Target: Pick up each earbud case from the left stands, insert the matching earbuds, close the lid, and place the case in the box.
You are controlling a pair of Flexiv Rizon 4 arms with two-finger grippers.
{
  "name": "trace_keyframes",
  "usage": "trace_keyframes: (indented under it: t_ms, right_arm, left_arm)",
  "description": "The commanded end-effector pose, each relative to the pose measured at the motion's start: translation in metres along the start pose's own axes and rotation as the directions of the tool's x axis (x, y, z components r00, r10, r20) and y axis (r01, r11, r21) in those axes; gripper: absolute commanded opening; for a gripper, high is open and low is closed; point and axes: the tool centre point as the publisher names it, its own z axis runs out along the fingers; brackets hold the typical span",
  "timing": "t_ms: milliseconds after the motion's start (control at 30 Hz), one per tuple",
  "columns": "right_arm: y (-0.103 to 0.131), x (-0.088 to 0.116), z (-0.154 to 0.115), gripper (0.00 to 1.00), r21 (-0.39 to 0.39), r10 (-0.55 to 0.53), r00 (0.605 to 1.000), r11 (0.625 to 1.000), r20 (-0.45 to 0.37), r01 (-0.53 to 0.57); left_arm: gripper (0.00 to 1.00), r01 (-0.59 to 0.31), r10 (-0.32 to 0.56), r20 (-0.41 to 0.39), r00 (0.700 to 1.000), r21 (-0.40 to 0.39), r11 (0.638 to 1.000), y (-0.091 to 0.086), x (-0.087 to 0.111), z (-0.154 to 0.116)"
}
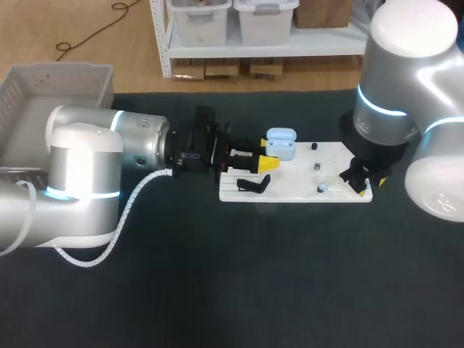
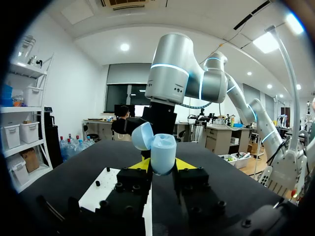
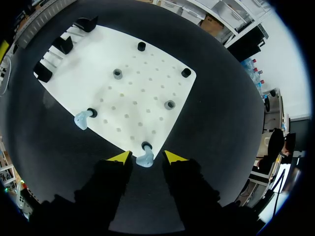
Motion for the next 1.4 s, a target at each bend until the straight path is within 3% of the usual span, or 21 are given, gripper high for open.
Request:
trace_keyframes:
  t_ms: [33,400,600,867,1167,1400]
  right_arm:
    - [0.001,-0.002,0.002,0.38,0.005,0.001,1.0,1.0,-0.003,-0.001]
    - [0.0,0.002,0.004,0.31,0.011,0.007,1.0,1.0,-0.01,-0.007]
    - [0.001,0.003,0.003,0.0,0.013,0.008,1.0,1.0,-0.011,-0.008]
    - [0.003,0.008,-0.008,0.0,0.033,0.011,1.0,0.999,-0.01,-0.01]
    - [0.017,0.02,-0.057,0.0,0.099,0.047,0.999,0.994,-0.001,-0.046]
    - [0.036,0.019,-0.118,0.0,0.116,0.181,0.983,0.977,0.002,-0.18]
  left_arm:
    - [0.0,-0.003,0.003,0.003,1.0,0.0,1.0,0.0,0.001,-0.001]
    - [0.0,-0.003,0.003,0.003,1.0,0.0,1.0,0.0,0.001,-0.001]
    - [0.0,-0.003,0.003,0.003,1.0,0.0,1.0,0.0,0.001,-0.001]
    - [0.0,-0.003,0.003,0.003,1.0,0.0,1.0,0.0,0.001,-0.001]
    - [0.0,-0.003,0.003,0.003,1.0,0.0,1.0,0.0,0.001,-0.001]
    - [0.0,-0.003,0.003,0.003,1.0,0.0,1.0,0.0,0.001,-0.001]
